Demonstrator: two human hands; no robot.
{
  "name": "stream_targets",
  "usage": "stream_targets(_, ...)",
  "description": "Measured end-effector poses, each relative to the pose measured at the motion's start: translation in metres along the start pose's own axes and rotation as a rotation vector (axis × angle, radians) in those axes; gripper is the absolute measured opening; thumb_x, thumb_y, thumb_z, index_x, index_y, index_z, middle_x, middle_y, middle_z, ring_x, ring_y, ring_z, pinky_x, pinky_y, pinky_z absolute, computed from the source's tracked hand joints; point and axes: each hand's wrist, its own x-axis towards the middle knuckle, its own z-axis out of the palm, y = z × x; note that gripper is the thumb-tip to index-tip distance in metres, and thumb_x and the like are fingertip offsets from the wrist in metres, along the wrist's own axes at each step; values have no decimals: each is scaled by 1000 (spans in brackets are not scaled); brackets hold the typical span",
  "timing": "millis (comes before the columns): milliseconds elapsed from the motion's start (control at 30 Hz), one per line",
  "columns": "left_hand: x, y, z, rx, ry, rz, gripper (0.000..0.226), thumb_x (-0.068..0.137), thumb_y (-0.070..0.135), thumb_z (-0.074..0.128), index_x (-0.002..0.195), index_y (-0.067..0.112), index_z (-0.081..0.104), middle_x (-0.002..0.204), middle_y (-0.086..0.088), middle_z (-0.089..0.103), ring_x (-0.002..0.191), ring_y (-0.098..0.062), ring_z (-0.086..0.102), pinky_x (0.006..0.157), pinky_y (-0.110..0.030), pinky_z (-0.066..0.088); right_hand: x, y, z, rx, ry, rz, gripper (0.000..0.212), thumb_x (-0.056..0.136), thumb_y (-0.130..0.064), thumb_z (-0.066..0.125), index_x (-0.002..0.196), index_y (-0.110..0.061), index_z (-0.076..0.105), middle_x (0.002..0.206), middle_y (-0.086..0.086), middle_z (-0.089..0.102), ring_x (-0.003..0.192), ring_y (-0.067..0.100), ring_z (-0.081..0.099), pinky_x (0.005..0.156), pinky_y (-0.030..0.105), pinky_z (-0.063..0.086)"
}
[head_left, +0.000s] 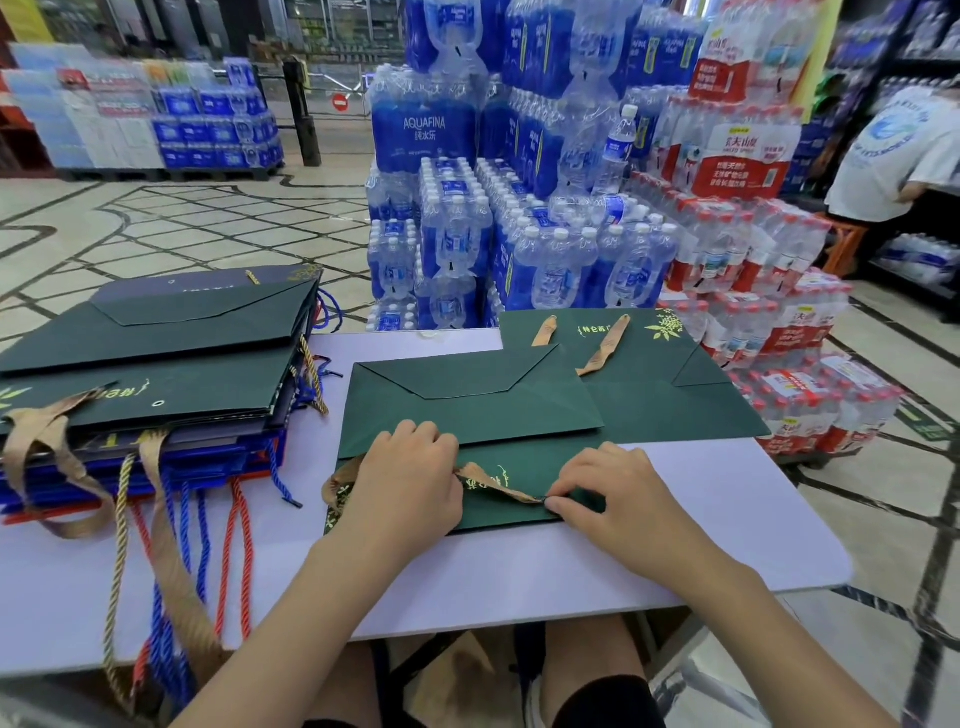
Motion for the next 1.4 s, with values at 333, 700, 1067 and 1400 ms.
stream_targets(333,4,49,-8,-474,-115,205,24,94,27,54,115,19,61,108,3,65,107,-19,52,96,-38,39,2,3,-5,349,0,175,12,88,-18,70,79,-24,74,83,-20,69,86,8,61,81,25,46)
stream_targets(700,10,46,3,-551,25,191,9,91,17,59,95,19,67,83,7,57,81,-12,49,76,-24,36,-6,20,-15,62,-51,26,33,75,-64,63,92,-37,71,111,-28,62,116,-2,48,100,24,27)
stream_targets(1067,13,45,3,-518,-46,270,12,94,26,61,98,18,68,87,7,49,84,-13,47,75,-20,30,-11,36,-14,66,-46,5,29,78,-54,72,103,-39,73,116,-39,56,121,-11,38,102,15,15)
stream_targets(1400,16,40,4,-412,-15,391,15,95,23,55,95,15,68,84,-2,51,78,-22,49,72,-38,44,-13,38,-8,89,13,-14,36,78,-63,66,104,-39,73,117,-34,61,121,-5,44,104,19,19)
